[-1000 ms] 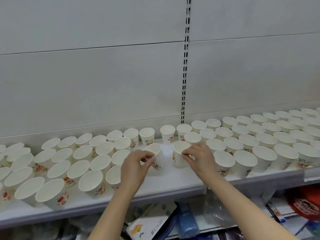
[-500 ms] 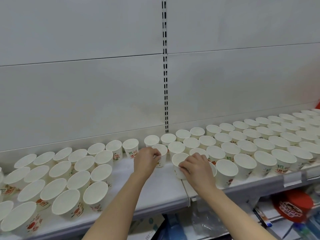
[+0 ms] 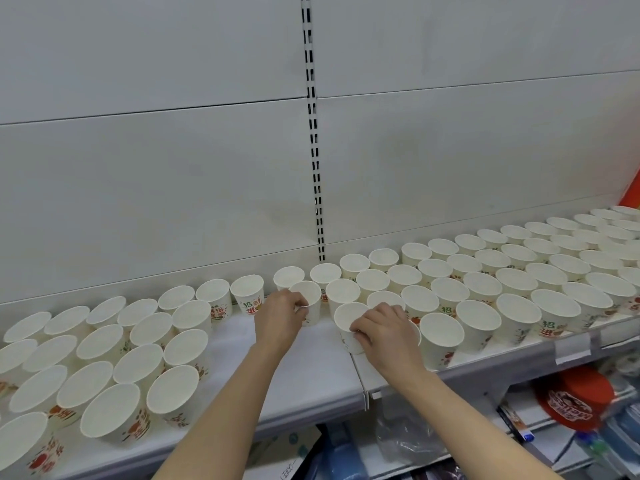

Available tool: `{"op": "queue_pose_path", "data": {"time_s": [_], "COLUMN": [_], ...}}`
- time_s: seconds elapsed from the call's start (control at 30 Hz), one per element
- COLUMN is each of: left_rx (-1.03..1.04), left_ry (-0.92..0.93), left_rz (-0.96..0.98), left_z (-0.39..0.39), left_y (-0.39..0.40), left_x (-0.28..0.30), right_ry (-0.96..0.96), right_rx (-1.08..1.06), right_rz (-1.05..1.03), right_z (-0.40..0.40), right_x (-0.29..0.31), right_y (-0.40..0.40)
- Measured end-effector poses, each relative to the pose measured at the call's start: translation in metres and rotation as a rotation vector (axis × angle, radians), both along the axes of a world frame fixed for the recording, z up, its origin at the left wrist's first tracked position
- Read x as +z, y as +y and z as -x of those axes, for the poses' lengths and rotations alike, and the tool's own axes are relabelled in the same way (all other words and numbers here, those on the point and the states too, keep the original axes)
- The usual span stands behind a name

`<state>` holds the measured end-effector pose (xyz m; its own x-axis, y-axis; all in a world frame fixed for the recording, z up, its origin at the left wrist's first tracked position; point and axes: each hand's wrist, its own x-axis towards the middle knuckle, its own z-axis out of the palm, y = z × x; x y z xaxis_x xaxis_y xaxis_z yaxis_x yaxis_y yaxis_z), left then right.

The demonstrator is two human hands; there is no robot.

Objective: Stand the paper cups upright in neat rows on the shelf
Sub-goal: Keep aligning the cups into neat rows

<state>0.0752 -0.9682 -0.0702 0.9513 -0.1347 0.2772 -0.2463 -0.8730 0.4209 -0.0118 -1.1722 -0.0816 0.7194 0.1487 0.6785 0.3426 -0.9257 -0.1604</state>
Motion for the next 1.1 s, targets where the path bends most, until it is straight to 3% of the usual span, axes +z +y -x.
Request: {"op": "queue_pose_path", "data": {"time_s": [0.3, 0.5, 0.77, 0.9, 1.1], "left_rx": [0.025, 0.065, 0.573, 0.717, 0.575], "left_ry": [0.052, -0.056, -0.399, -0.425, -0.22], "left_rz": [-0.01, 0.135, 0.27, 0.179, -0.056], "left_z": [0.002, 0.051, 0.184, 0.211, 0.195], "left_y": [0.01, 0.015, 0.093, 0.151, 0.204], "left_x": [-0.001, 0.0, -0.028, -0.023, 0.0], "right_ry": [0.09, -0.01, -0.145, -0.115, 0.041], "right_rx": [-0.021, 0.013, 0.189, 0.37, 0.511], "right_rz": [0.033, 0.045, -0.018, -0.064, -0.092], "right_z": [-0.001, 0.004, 0.024, 0.038, 0.049], "right_x": [0.005, 0.012, 0.002, -0.008, -0.016], "right_y": [0.003, 0.003, 0.031, 0.075, 0.144]}}
